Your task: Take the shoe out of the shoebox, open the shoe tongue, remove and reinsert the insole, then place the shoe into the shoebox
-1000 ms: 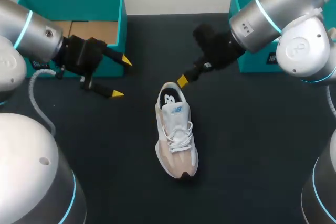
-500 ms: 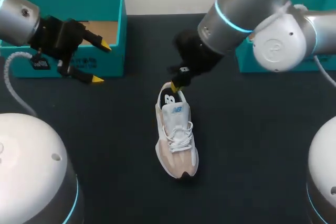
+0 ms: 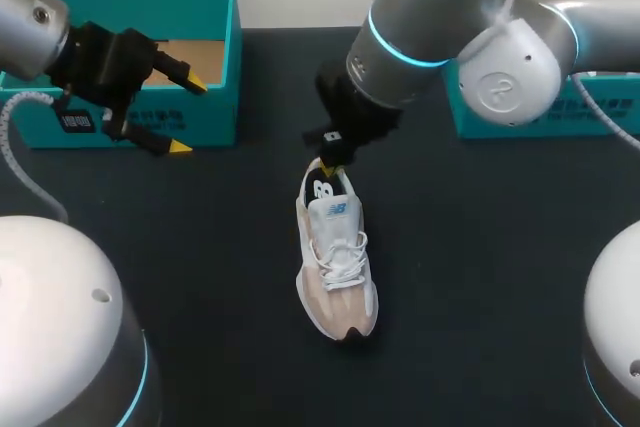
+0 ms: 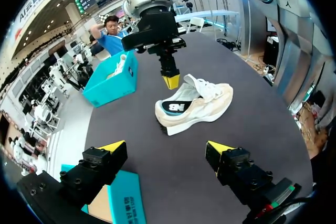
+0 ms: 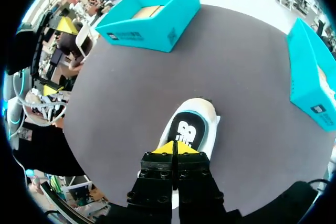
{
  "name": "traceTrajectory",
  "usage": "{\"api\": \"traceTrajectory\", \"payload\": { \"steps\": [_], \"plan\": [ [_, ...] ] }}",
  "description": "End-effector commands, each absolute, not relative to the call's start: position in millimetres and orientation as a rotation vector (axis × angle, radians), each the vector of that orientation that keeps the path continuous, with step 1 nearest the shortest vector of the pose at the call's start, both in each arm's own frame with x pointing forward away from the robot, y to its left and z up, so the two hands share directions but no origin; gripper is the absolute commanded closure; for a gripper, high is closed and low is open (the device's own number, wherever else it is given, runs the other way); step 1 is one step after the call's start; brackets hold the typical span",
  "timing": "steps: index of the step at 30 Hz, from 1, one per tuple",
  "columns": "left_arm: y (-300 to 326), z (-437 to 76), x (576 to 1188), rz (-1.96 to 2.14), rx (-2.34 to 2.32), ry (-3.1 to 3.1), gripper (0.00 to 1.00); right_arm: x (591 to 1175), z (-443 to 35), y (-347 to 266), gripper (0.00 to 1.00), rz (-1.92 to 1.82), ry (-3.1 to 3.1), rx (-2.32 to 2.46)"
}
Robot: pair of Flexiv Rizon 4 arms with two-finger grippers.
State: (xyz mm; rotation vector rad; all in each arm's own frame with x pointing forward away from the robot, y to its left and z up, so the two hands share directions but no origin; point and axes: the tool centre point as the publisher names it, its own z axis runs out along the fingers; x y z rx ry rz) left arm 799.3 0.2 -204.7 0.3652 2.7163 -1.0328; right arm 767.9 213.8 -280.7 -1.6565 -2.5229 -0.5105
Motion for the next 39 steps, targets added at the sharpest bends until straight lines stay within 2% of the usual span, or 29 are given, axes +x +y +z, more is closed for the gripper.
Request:
{"api": "traceTrajectory", "payload": {
  "steps": [1, 14, 27, 39],
  "plan": [
    [-0.2, -204.9, 800.2, -1.031, 0.367, 2.719, 0.0, 767.4, -304.6, 229.9, 1.0, -0.413, -2.558, -1.789],
    [-0.2, -204.9, 800.2, -1.031, 0.367, 2.719, 0.0, 753.8, -330.0, 231.9, 1.0, -0.257, -2.523, -1.999],
    [-0.2, -204.9, 800.2, -1.031, 0.367, 2.719, 0.0, 757.7, -346.7, 223.0, 1.0, -0.204, -2.466, -2.047],
    [-0.2, -204.9, 800.2, -1.031, 0.367, 2.719, 0.0, 756.7, -383.1, 219.2, 1.0, -0.097, -2.448, -2.041]
  ]
}}
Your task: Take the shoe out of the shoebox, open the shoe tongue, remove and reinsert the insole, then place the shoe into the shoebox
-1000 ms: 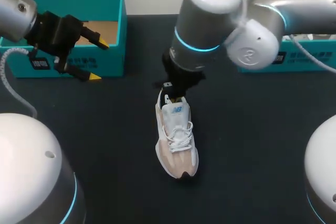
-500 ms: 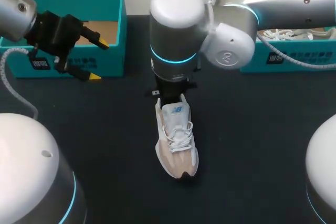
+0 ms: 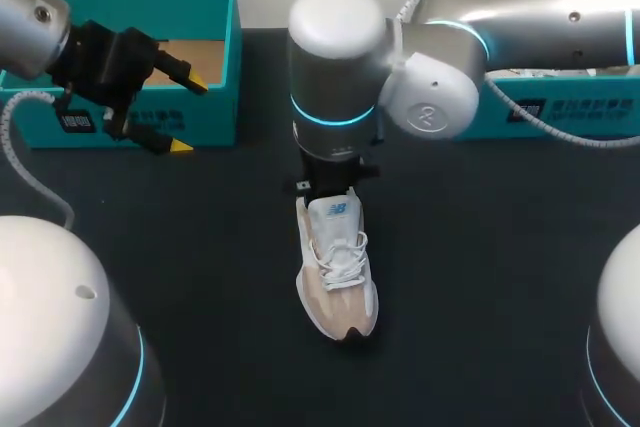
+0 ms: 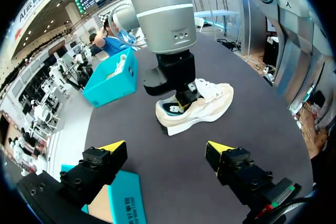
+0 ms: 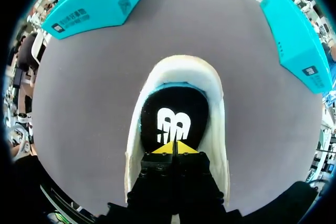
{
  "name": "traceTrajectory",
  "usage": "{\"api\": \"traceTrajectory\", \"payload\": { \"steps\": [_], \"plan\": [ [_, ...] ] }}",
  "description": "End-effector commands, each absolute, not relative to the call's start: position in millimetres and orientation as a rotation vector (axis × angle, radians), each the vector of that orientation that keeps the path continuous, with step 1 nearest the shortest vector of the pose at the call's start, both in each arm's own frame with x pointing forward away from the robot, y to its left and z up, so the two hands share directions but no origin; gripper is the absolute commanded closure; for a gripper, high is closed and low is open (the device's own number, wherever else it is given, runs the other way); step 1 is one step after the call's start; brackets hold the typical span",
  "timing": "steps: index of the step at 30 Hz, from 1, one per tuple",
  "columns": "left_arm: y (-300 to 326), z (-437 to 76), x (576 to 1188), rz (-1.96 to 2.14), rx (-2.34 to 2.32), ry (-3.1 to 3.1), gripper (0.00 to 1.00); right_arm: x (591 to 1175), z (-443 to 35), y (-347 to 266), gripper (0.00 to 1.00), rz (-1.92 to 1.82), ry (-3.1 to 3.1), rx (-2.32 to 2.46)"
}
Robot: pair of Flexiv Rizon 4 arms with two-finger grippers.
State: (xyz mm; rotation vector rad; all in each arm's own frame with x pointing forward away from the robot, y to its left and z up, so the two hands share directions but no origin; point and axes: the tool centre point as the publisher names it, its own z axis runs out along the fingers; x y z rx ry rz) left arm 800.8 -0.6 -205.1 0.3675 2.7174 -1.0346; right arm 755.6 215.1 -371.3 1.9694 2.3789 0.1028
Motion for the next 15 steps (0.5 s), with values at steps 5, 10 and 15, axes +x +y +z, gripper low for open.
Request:
{"api": "traceTrajectory", "payload": {
  "steps": [5, 10, 15],
  "plan": [
    [-0.2, -204.9, 800.2, -1.031, 0.367, 2.719, 0.0, 757.2, -382.4, 215.6, 1.0, 0.071, 2.354, 1.992],
    [-0.2, -204.9, 800.2, -1.031, 0.367, 2.719, 0.0, 757.6, -360.9, 213.9, 1.0, 0.073, 2.315, 1.984],
    [-0.2, -204.9, 800.2, -1.031, 0.367, 2.719, 0.0, 771.1, -352.2, 219.6, 1.0, 0.131, 2.305, 1.977]
  ]
}}
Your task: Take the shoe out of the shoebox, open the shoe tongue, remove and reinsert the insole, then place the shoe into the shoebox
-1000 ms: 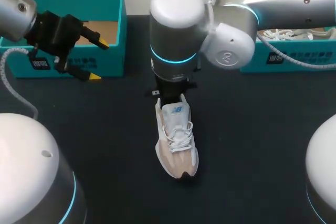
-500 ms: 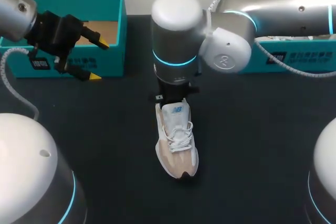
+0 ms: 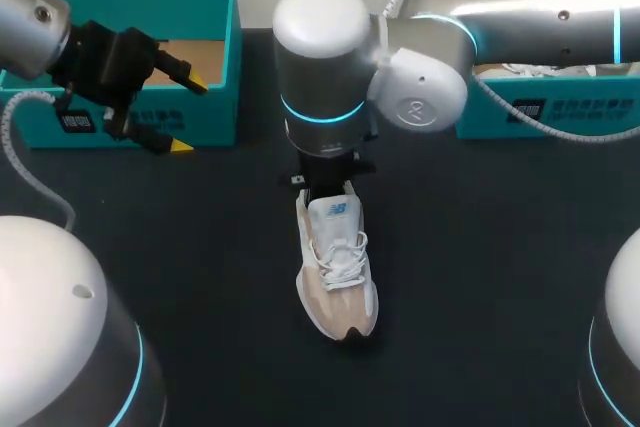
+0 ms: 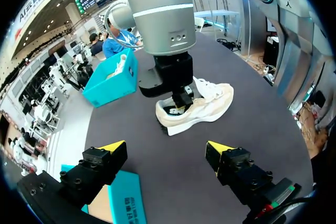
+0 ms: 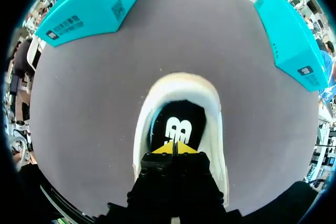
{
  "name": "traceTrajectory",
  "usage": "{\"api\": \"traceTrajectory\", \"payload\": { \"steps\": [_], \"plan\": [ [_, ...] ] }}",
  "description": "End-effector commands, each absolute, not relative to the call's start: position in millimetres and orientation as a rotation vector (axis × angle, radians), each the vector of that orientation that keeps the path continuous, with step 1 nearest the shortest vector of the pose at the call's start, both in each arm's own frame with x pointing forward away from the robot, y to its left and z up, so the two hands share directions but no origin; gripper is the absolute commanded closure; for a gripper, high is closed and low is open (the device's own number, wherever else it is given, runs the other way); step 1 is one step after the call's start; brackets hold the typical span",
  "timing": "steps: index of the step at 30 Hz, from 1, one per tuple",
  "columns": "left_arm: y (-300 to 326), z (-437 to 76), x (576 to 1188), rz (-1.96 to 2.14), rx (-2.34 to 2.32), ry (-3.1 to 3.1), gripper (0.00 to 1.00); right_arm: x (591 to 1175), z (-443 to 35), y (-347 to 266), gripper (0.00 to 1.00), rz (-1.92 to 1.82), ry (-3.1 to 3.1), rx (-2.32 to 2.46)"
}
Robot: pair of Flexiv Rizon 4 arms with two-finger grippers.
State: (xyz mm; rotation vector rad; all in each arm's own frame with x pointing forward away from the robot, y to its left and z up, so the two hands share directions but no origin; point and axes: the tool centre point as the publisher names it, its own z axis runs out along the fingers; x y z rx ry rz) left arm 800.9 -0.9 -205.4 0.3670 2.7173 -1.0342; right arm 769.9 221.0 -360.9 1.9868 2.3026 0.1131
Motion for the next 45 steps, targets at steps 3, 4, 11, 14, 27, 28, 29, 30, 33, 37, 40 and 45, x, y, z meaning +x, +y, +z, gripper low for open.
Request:
{"api": "traceTrajectory", "payload": {
  "steps": [3, 4, 11, 14, 27, 28, 29, 30, 33, 37, 40, 45],
  "plan": [
    [-0.2, -204.9, 800.2, -1.031, 0.367, 2.719, 0.0, 779.0, -360.9, 226.2, 1.0, 0.147, 2.332, 1.961],
    [-0.2, -204.9, 800.2, -1.031, 0.367, 2.719, 0.0, 781.2, -364.8, 227.9, 1.0, 0.156, 2.338, 1.958],
    [-0.2, -204.9, 800.2, -1.031, 0.367, 2.719, 0.0, 785.9, -397.2, 232.7, 1.0, 0.122, 2.371, 1.965],
    [-0.2, -204.9, 800.2, -1.031, 0.367, 2.719, 0.0, 784.8, -404.2, 230.7, 1.0, 0.116, 2.359, 1.977],
    [-0.2, -204.9, 800.2, -1.031, 0.367, 2.719, 0.0, 788.2, -371.7, 222.6, 1.0, 0.136, 2.216, 1.925],
    [-0.2, -204.9, 800.2, -1.031, 0.367, 2.719, 0.0, 790.5, -375.0, 222.1, 1.0, 0.133, 2.216, 1.924],
    [-0.2, -204.9, 800.2, -1.031, 0.367, 2.719, 0.0, 792.3, -377.6, 222.5, 1.0, 0.169, 2.195, 1.922],
    [-0.2, -204.9, 800.2, -1.031, 0.367, 2.719, 0.0, 794.2, -379.7, 223.1, 1.0, 0.182, 2.184, 1.922],
    [-0.2, -204.9, 800.2, -1.031, 0.367, 2.719, 0.0, 797.8, -389.9, 225.3, 1.0, 0.192, 2.172, 1.914],
    [-0.2, -204.9, 800.2, -1.031, 0.367, 2.719, 0.0, 797.6, -401.0, 227.2, 1.0, 0.186, 2.175, 1.917],
    [-0.2, -204.9, 800.2, -1.031, 0.367, 2.719, 0.0, 793.2, -401.5, 224.1, 1.0, 0.161, 2.181, 1.923],
    [-0.2, -204.9, 800.2, -1.031, 0.367, 2.719, 0.0, 781.9, -374.6, 218.3, 1.0, 0.12, 2.167, 1.927]
  ]
}}
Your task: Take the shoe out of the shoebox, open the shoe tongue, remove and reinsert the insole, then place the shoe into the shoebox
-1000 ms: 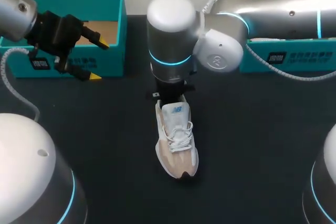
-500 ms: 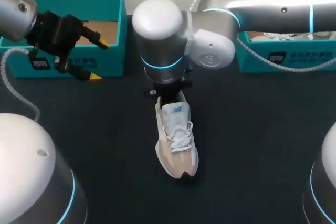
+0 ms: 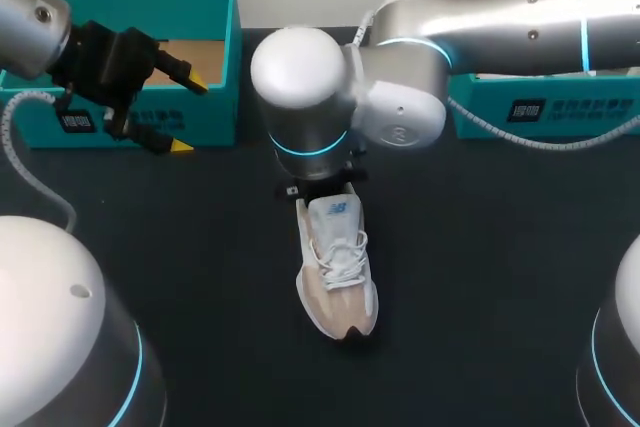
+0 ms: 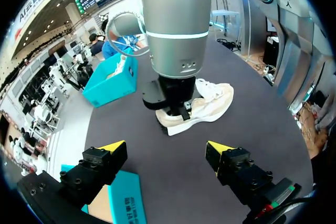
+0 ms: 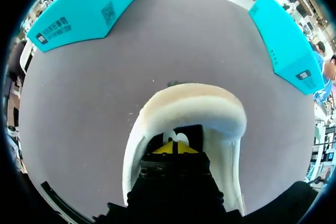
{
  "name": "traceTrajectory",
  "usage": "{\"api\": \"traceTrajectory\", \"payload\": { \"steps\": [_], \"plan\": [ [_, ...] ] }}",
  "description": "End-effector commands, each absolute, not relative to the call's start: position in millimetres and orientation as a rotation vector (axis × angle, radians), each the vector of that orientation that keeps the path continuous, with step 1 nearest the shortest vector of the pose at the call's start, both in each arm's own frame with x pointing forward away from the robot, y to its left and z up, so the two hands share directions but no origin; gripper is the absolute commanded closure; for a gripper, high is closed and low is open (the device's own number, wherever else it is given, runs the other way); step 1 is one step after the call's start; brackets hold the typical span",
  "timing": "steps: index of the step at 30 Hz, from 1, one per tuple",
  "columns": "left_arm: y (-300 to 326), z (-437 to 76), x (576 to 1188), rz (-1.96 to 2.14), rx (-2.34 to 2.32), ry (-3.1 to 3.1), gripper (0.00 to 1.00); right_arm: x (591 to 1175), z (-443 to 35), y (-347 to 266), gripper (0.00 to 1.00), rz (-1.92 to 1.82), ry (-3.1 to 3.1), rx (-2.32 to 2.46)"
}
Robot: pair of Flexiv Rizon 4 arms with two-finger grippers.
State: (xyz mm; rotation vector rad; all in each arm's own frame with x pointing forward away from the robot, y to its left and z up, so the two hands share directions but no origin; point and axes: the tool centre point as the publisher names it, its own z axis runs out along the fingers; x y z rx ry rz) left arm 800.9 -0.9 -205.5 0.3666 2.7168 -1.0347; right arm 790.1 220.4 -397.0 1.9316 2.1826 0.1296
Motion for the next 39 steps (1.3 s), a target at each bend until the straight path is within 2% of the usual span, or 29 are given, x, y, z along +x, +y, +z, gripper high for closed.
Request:
{"api": "traceTrajectory", "payload": {
  "steps": [1, 12, 22, 23, 24, 25, 26, 39],
  "plan": [
    [-0.2, -204.9, 800.2, -1.031, 0.367, 2.719, 0.0, 779.4, -367.5, 217.9, 1.0, 0.107, 2.171, 1.925],
    [-0.2, -204.9, 800.2, -1.031, 0.367, 2.719, 0.0, 745.4, -328.9, 208.6, 1.0, -0.158, 2.327, 2.055],
    [-0.2, -204.9, 800.2, -1.031, 0.367, 2.719, 0.0, 725.7, -338.5, 208.7, 1.0, -0.245, 2.427, 2.198],
    [-0.2, -204.9, 800.2, -1.031, 0.367, 2.719, 0.0, 725.0, -339.3, 209.3, 0.88, -0.245, 2.435, 2.206],
    [-0.2, -204.9, 800.2, -1.031, 0.367, 2.719, 0.0, 723.7, -340.3, 209.9, 0.6, -0.264, 2.435, 2.226],
    [-0.2, -204.9, 800.2, -1.031, 0.367, 2.719, 0.0, 722.3, -340.6, 210.5, 0.25, -0.264, 2.439, 2.243],
    [-0.2, -204.9, 800.2, -1.031, 0.367, 2.719, 0.0, 721.6, -341.8, 211.1, 0.0, -0.252, 2.436, 2.254],
    [-0.2, -204.9, 800.2, -1.031, 0.367, 2.719, 0.0, 720.3, -350.3, 213.3, 0.0, -0.222, 2.481, 2.282]
  ]
}}
